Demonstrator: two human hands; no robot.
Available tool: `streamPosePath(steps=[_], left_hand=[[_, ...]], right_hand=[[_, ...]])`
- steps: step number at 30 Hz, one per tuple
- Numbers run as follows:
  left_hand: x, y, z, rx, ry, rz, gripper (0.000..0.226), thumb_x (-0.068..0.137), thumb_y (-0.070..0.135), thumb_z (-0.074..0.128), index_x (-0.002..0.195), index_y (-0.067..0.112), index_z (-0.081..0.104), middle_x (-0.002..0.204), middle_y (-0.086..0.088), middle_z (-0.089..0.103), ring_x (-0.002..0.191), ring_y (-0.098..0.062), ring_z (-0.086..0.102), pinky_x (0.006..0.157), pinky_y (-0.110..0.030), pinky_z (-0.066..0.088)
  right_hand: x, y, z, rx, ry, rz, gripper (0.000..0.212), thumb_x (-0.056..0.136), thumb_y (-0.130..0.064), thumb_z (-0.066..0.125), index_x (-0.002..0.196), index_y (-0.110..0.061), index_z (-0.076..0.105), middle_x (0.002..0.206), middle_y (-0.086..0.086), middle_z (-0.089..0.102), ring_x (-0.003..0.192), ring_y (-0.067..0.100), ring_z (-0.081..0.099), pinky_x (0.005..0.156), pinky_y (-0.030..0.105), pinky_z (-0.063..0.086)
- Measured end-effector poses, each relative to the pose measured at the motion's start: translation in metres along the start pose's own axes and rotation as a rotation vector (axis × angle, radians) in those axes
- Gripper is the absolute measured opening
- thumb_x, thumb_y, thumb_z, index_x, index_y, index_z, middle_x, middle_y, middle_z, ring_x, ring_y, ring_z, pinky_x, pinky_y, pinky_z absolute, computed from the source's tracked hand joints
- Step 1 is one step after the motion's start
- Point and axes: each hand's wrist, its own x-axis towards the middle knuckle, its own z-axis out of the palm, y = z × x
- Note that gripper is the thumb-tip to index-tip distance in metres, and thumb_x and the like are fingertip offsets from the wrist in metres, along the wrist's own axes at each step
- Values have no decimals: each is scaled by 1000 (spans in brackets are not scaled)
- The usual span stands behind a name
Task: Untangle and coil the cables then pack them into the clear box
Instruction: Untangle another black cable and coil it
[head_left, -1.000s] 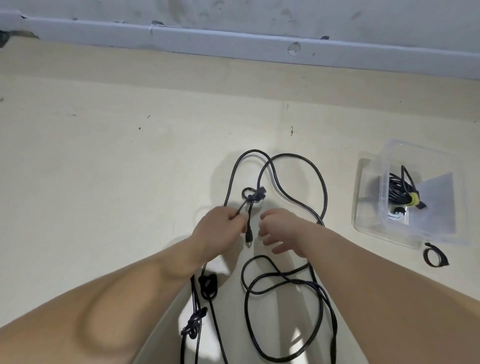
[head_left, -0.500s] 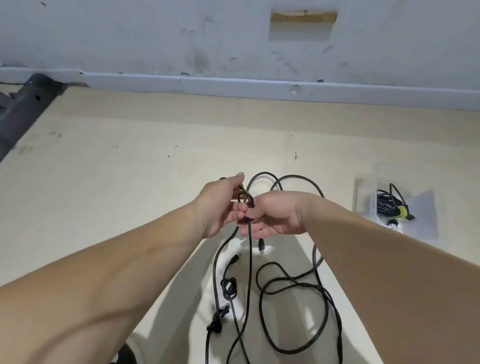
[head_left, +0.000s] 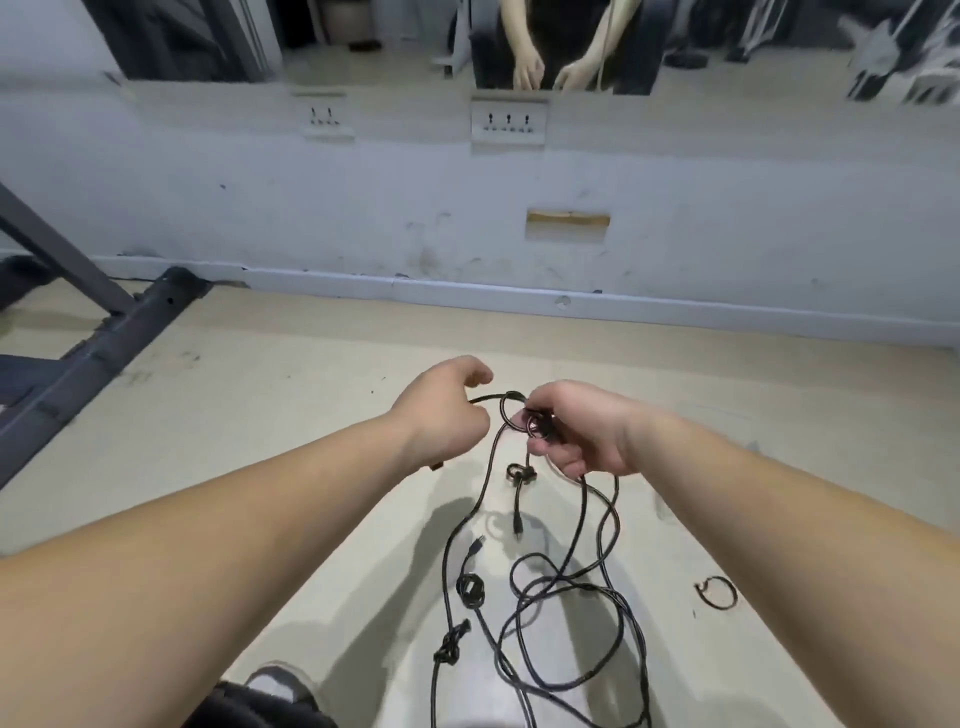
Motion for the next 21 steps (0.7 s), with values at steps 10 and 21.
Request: streamPosePath(steps=[10,21], left_hand=[[-83,57,-29,-606,-144,132,32,102,42,61,97,12,72,72,-2,60,52,-17,53,57,-33,54],[-115,53,-11,-549,-79,128,24,97,38,66,97,15,65,70,-2,60,50,-17,44,48,-28,37]], right_hand=[[-145,-35,17,-21,249,-426,19,98,-42,60,96,-23,62,66,2,62,50,14,42,51,27,30],[-176,-3,36,73,360,-419,15,99,-37,63,100,-22,62,82,8,67,60,21,61,67,36,51]])
